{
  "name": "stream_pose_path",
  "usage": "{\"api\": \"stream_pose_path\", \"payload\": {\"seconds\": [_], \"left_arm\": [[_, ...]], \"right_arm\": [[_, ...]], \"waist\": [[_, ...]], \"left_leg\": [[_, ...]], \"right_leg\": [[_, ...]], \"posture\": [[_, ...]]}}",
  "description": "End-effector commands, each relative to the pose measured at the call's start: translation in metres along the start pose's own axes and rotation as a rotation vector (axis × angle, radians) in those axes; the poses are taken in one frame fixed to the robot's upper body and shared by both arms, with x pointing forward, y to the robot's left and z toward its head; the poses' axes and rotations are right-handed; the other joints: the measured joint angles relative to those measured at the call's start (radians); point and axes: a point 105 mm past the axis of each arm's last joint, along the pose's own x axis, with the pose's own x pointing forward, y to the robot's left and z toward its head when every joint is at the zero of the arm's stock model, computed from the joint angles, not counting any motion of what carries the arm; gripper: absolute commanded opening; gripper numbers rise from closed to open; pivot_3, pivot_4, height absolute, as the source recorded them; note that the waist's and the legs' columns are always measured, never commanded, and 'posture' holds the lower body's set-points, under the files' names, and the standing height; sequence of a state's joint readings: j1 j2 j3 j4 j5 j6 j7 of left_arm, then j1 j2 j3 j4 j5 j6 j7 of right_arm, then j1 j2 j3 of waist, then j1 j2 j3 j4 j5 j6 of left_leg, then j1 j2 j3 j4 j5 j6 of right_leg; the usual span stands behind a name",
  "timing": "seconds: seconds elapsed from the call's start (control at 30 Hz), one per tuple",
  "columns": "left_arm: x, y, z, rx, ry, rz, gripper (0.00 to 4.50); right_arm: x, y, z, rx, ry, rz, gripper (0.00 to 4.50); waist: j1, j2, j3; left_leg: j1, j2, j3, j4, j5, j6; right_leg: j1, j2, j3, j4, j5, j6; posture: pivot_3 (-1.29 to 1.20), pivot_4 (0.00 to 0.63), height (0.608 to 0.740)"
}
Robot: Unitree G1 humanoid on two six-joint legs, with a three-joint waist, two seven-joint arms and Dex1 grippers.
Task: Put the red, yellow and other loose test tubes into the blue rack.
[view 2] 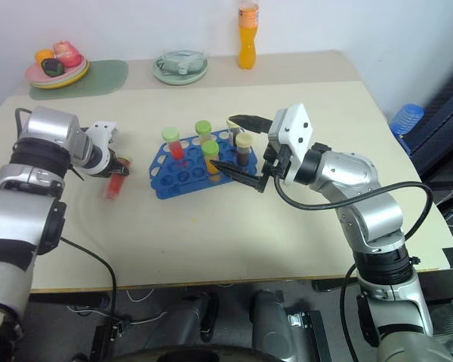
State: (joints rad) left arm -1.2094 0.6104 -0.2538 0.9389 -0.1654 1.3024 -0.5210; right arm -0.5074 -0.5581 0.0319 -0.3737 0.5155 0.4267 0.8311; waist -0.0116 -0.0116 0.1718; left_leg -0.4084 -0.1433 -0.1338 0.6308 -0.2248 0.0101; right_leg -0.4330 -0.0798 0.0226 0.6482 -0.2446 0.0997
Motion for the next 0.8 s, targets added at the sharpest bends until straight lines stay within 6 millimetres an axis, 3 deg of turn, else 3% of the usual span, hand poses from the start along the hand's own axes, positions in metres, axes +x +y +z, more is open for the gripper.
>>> {"api": "stream_pose_path", "payload": {"seconds": [0.03,0.13,0.23,0.3,0.4,0.57,0.67,0.8], "left_arm": [[-0.004,0.006,-0.005,-0.022,0.006,-0.018,0.75],[-0.016,0.010,-0.007,-0.042,-0.048,-0.072,0.75],[-0.041,0.005,-0.009,-0.021,-0.202,-0.162,0.75],[-0.059,-0.013,-0.011,0.064,-0.356,-0.296,0.75],[-0.095,-0.043,-0.016,0.294,-0.737,-0.496,0.75],[-0.104,-0.040,-0.034,0.391,-0.943,-0.436,0.75],[-0.116,-0.053,-0.031,0.490,-1.196,-0.433,0.75],[-0.111,-0.064,-0.028,0.560,-1.343,-0.413,0.75]], "right_arm": [[0.001,0.003,0.017,-0.048,-0.046,0.014,4.50],[0.001,0.002,0.017,-0.046,-0.044,0.013,4.50],[-0.002,0.002,0.015,-0.037,-0.037,0.005,4.50],[-0.004,0.002,0.012,-0.029,-0.032,-0.002,4.50],[-0.008,0.001,0.006,-0.007,-0.025,-0.021,4.50],[-0.017,-0.005,-0.002,0.033,-0.028,-0.100,4.50],[-0.028,-0.010,-0.006,0.045,-0.021,-0.177,4.50],[-0.038,-0.014,-0.005,0.047,-0.018,-0.236,4.50]], "waist": [[-0.002,0.000,0.000],[-0.009,0.000,0.000],[-0.014,0.000,0.000],[-0.008,0.000,0.000],[0.001,0.000,0.000],[0.017,0.000,0.000],[0.027,0.000,-0.001],[0.029,-0.001,-0.001]], "left_leg": [[0.000,0.000,0.000,0.000,0.000,0.000],[0.000,0.000,0.000,0.000,0.000,0.000],[-0.001,0.000,0.001,-0.001,0.000,0.000],[-0.002,0.000,0.001,0.000,0.001,-0.002],[-0.002,0.000,0.001,0.000,0.003,-0.005],[0.000,0.000,0.001,0.000,-0.001,0.001],[0.000,0.000,0.002,0.000,-0.001,0.001],[0.000,0.000,0.002,0.001,-0.001,0.002]], "right_leg": [[0.000,0.000,0.000,0.000,0.000,0.000],[-0.001,0.000,0.001,0.000,0.000,0.000],[-0.003,0.000,0.002,0.001,0.000,0.000],[-0.003,0.000,0.002,0.001,0.000,0.000],[-0.002,-0.001,0.001,0.000,0.000,0.000],[0.000,-0.001,0.001,-0.001,0.000,-0.001],[0.001,-0.001,0.001,-0.002,0.000,-0.001],[0.002,-0.002,0.001,-0.003,0.000,-0.001]], "posture": [[0.00,0.150,0.740],[0.00,0.150,0.740],[0.00,0.150,0.740],[0.00,0.150,0.740],[0.00,0.150,0.740],[0.00,0.150,0.740],[0.00,0.150,0.740],[0.00,0.150,0.740]]}}
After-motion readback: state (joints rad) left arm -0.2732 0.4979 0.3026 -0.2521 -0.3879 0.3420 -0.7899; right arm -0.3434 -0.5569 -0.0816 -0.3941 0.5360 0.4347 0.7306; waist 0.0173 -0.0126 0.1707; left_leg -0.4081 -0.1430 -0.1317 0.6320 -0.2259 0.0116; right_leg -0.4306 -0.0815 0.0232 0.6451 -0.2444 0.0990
